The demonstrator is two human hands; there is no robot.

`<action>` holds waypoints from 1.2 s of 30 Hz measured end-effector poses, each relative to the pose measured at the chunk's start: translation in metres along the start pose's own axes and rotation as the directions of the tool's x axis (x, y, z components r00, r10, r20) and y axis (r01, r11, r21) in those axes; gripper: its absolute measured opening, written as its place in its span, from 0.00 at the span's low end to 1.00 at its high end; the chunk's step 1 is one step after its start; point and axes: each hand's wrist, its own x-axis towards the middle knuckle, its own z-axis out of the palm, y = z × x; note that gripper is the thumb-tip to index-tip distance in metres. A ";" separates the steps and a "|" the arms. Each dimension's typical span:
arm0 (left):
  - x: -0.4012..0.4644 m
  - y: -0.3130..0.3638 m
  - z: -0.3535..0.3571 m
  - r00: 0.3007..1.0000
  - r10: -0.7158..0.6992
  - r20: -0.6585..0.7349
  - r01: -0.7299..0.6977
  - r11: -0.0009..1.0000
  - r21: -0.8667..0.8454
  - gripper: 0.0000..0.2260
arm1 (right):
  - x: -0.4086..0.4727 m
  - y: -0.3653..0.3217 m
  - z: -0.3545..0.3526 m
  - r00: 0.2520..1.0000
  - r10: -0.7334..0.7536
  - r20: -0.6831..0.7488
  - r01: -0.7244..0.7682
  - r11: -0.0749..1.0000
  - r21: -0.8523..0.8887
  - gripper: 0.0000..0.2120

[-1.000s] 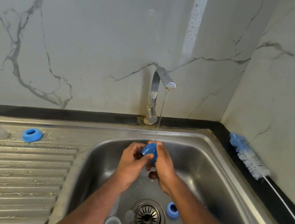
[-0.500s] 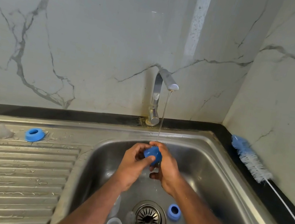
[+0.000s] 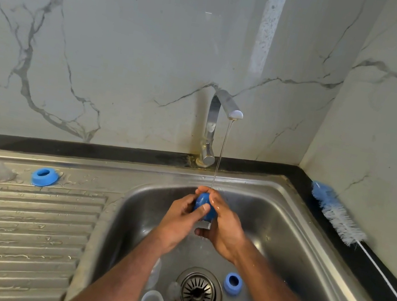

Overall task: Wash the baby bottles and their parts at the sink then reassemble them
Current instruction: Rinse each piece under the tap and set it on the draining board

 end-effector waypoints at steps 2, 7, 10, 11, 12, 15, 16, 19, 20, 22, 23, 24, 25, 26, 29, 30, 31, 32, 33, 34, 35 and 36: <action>0.002 0.001 -0.001 0.999 0.033 -0.003 -0.032 0.996 0.083 0.10 | 0.000 0.002 0.005 0.998 -0.022 -0.061 0.018 0.998 -0.066 0.15; 0.001 0.000 0.003 0.987 0.162 -0.011 -0.151 0.945 0.291 0.15 | 0.004 0.006 0.020 0.975 -0.056 -0.217 0.037 0.995 -0.090 0.15; 0.004 -0.002 0.002 0.996 0.093 0.004 -0.092 0.980 0.177 0.12 | 0.004 0.000 0.011 0.993 -0.016 -0.119 0.019 1.000 0.022 0.14; 0.005 -0.001 -0.001 0.999 0.042 0.016 -0.043 0.997 0.069 0.12 | 0.004 -0.003 0.007 0.998 -0.013 -0.057 0.017 0.998 0.061 0.14; 0.005 0.001 -0.003 0.999 -0.017 0.045 0.020 0.998 -0.056 0.12 | 0.003 -0.005 0.003 1.000 -0.017 -0.001 0.017 0.995 0.094 0.14; 0.002 0.011 -0.008 0.976 -0.177 0.123 0.209 0.922 -0.325 0.18 | 0.003 -0.006 -0.006 0.991 -0.020 0.135 0.003 0.993 0.122 0.15; 0.002 0.013 -0.009 0.964 -0.235 0.127 0.266 0.884 -0.385 0.21 | 0.003 -0.003 -0.007 0.987 -0.011 0.160 -0.004 0.995 0.097 0.17; 0.002 0.015 -0.009 0.927 -0.348 0.143 0.372 0.795 -0.479 0.26 | 0.000 -0.002 -0.002 0.992 0.015 0.129 -0.011 0.999 -0.032 0.19; 0.001 0.014 -0.009 0.922 -0.352 0.158 0.384 0.795 -0.470 0.26 | 0.000 -0.003 0.000 0.995 0.008 0.095 -0.001 0.997 -0.077 0.18; 0.001 0.014 -0.007 0.918 -0.362 0.159 0.394 0.810 -0.434 0.25 | -0.002 -0.005 0.003 0.999 0.001 0.041 0.004 0.990 -0.144 0.17; 0.001 0.014 -0.005 0.914 -0.383 0.131 0.402 0.822 -0.403 0.24 | -0.002 -0.005 0.004 1.000 0.008 0.008 -0.006 0.985 -0.172 0.16; 0.002 0.013 -0.002 0.906 -0.412 0.094 0.416 0.834 -0.363 0.24 | -0.001 -0.003 0.004 0.999 0.021 -0.035 -0.027 0.980 -0.196 0.16; 0.002 0.011 0.002 0.894 -0.444 0.064 0.440 0.839 -0.320 0.24 | 0.000 -0.002 0.005 0.996 0.039 -0.084 -0.056 0.975 -0.214 0.17; 0.001 0.009 0.006 0.882 -0.470 0.048 0.464 0.842 -0.274 0.24 | 0.002 0.001 0.004 0.989 0.051 -0.137 -0.082 0.969 -0.234 0.18; -0.001 0.002 0.013 0.883 -0.469 0.026 0.467 0.871 -0.150 0.22 | 0.007 0.005 0.003 0.962 0.028 -0.272 -0.121 0.936 -0.330 0.19; -0.001 0.001 0.013 0.891 -0.452 0.030 0.451 0.880 -0.150 0.21 | 0.009 0.006 0.001 0.948 0.008 -0.318 -0.138 0.911 -0.389 0.19; -0.003 0.001 0.013 0.899 -0.435 0.046 0.436 0.884 -0.168 0.20 | 0.009 0.005 -0.002 0.933 -0.003 -0.361 -0.167 0.883 -0.440 0.20; -0.003 0.002 0.012 0.906 -0.418 0.075 0.424 0.885 -0.190 0.19 | 0.010 0.005 -0.004 0.923 -0.005 -0.385 -0.190 0.864 -0.467 0.21; -0.004 0.004 0.012 0.911 -0.400 0.100 0.412 0.889 -0.200 0.18 | 0.011 0.004 -0.005 0.922 0.011 -0.388 -0.208 0.858 -0.470 0.21; -0.003 0.004 0.011 0.915 -0.390 0.106 0.403 0.894 -0.196 0.16 | 0.011 0.003 -0.005 0.934 0.034 -0.355 -0.207 0.864 -0.459 0.21; -0.001 0.002 0.011 0.917 -0.390 0.086 0.400 0.896 -0.192 0.15 | 0.009 0.001 -0.005 0.954 0.066 -0.293 -0.198 0.873 -0.447 0.21; 0.001 0.001 0.009 0.913 -0.405 0.049 0.406 0.890 -0.208 0.15 | 0.009 0.000 -0.005 0.974 0.091 -0.207 -0.176 0.880 -0.440 0.20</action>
